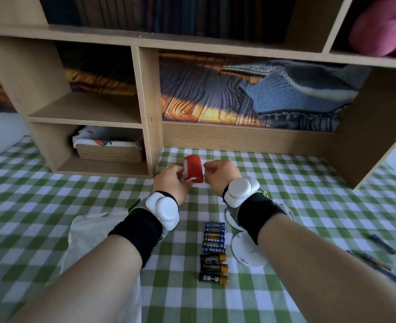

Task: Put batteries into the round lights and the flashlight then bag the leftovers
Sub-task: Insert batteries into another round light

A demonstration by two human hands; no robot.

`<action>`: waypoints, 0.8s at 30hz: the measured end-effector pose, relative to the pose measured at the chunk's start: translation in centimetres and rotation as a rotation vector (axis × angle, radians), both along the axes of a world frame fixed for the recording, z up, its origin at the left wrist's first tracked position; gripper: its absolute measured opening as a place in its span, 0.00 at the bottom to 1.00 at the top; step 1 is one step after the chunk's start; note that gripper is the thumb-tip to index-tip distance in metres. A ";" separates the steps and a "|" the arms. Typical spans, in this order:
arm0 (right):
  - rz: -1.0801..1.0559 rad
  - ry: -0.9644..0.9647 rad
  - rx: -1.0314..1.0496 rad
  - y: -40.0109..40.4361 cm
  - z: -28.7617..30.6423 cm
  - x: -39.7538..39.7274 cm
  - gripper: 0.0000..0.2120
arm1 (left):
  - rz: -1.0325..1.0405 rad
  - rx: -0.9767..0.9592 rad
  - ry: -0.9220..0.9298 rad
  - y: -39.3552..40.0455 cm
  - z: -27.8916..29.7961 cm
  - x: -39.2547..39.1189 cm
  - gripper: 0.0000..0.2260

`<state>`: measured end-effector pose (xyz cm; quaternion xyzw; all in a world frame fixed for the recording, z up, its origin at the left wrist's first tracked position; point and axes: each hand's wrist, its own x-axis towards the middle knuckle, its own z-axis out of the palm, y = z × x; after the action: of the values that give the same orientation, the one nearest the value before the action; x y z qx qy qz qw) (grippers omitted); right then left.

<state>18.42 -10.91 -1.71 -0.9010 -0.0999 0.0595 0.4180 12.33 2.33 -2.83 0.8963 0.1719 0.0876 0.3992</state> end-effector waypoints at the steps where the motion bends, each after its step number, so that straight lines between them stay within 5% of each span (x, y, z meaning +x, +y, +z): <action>1: -0.011 0.001 -0.001 -0.5 0.5 -0.6 0.16 | 0.003 -0.005 -0.009 -0.3 0.3 -0.5 0.20; 10: -0.009 -0.064 0.218 -6.6 4.3 -9.6 0.10 | -0.091 -0.158 -0.110 -4.4 3.4 -6.1 0.12; 14: -0.004 -0.113 0.179 -9.7 4.5 -14.3 0.07 | -0.228 -0.270 -0.131 -7.3 4.6 -8.9 0.03; 24: -0.200 -0.221 0.047 -17.2 1.9 -19.1 0.08 | -0.390 -0.224 -0.070 -12.3 3.4 -13.8 0.06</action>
<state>-0.69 -28.07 0.19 -0.8975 -0.0563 -0.0847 0.4292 -1.44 -9.93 0.54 0.8591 -0.0099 0.0201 0.5113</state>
